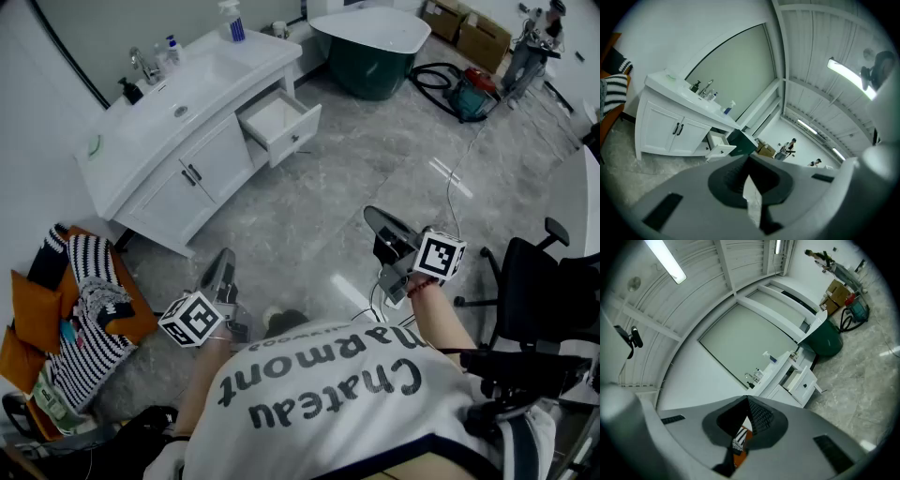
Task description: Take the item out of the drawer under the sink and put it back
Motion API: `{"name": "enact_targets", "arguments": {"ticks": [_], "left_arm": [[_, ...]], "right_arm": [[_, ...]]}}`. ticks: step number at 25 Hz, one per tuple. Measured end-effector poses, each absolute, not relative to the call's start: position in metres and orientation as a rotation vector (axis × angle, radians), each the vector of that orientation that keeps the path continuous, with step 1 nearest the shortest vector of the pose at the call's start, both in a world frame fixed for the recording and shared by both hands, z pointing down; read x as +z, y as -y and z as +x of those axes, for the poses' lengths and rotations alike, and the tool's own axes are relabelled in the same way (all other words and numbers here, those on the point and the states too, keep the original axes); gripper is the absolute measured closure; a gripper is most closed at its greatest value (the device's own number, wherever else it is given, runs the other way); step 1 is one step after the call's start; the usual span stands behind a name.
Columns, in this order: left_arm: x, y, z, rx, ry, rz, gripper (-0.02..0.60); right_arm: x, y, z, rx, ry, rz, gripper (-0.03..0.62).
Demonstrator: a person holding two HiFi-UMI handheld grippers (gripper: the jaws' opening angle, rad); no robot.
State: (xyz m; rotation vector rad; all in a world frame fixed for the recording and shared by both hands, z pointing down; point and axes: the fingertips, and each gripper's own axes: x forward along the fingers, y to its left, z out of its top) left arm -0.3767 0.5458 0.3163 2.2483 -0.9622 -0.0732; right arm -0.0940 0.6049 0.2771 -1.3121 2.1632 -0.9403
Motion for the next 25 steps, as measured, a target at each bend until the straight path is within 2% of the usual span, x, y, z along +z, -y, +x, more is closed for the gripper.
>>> {"name": "enact_targets", "arguments": {"ticks": [14,20,25], "left_arm": [[0.315,-0.547,-0.379,-0.094,0.970,2.256,0.574],[0.296,-0.548,-0.378,-0.232,0.954,2.280,0.574],[0.285,-0.551,-0.366,-0.175,0.922,2.409,0.574]], "right_arm": [[0.280,-0.606,-0.093,-0.943,-2.155,-1.295,0.582],[0.276,-0.609,-0.095,-0.879,-2.174,-1.319,0.582],[0.270,-0.607,-0.101,-0.751,-2.296,-1.412,0.582]]}}
